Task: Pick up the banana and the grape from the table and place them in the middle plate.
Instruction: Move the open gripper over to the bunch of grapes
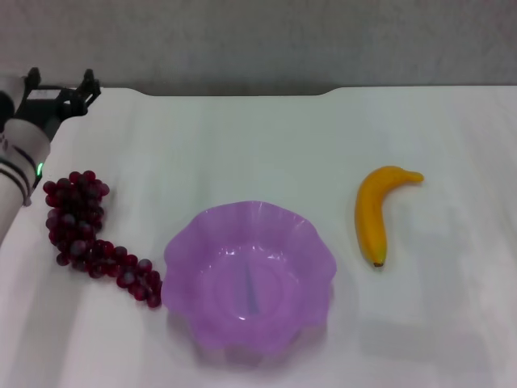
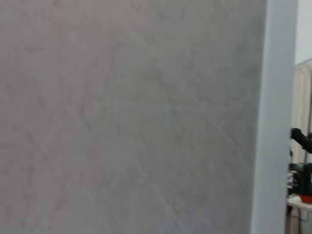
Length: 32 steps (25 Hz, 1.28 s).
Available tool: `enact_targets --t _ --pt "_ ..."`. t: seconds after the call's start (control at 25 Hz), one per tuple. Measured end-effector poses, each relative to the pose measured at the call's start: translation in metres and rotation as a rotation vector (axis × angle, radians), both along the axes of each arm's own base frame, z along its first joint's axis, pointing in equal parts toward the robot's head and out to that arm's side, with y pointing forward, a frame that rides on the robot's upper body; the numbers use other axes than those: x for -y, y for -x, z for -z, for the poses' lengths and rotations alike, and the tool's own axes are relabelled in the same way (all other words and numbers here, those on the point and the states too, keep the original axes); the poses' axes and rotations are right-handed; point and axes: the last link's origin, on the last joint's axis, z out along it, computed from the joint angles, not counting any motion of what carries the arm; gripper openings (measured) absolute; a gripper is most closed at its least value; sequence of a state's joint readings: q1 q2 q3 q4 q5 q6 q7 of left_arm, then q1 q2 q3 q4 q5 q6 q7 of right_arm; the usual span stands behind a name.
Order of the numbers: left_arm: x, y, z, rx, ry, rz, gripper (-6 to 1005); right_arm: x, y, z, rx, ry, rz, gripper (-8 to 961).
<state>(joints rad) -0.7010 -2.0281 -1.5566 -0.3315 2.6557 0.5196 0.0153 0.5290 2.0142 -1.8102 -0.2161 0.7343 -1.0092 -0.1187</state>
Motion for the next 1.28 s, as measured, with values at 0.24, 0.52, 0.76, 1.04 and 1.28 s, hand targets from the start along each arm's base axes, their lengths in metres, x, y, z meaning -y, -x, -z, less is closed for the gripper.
enact_targets --t 0.24,0.52,0.76,1.04,1.28 --pt "-0.011 -0.006 -0.017 -0.047 0.020 -0.070 890 0.003 -0.003 0.001 -0.004 0.000 0.007 896" --pt "-0.020 -0.023 -0.027 0.038 0.174 -0.173 891 0.004 -0.004 0.001 -0.005 0.001 0.012 896" --pt "-0.013 -0.027 -0.037 0.029 0.271 -0.224 891 0.009 -0.009 0.001 -0.005 0.002 0.022 895" --pt "0.000 -0.013 -0.054 -0.036 0.354 -0.358 891 0.009 -0.009 0.001 -0.004 0.003 0.022 895" --pt "0.010 -0.012 -0.032 -0.090 0.484 -0.407 890 0.009 -0.009 0.001 -0.004 0.002 0.022 895"
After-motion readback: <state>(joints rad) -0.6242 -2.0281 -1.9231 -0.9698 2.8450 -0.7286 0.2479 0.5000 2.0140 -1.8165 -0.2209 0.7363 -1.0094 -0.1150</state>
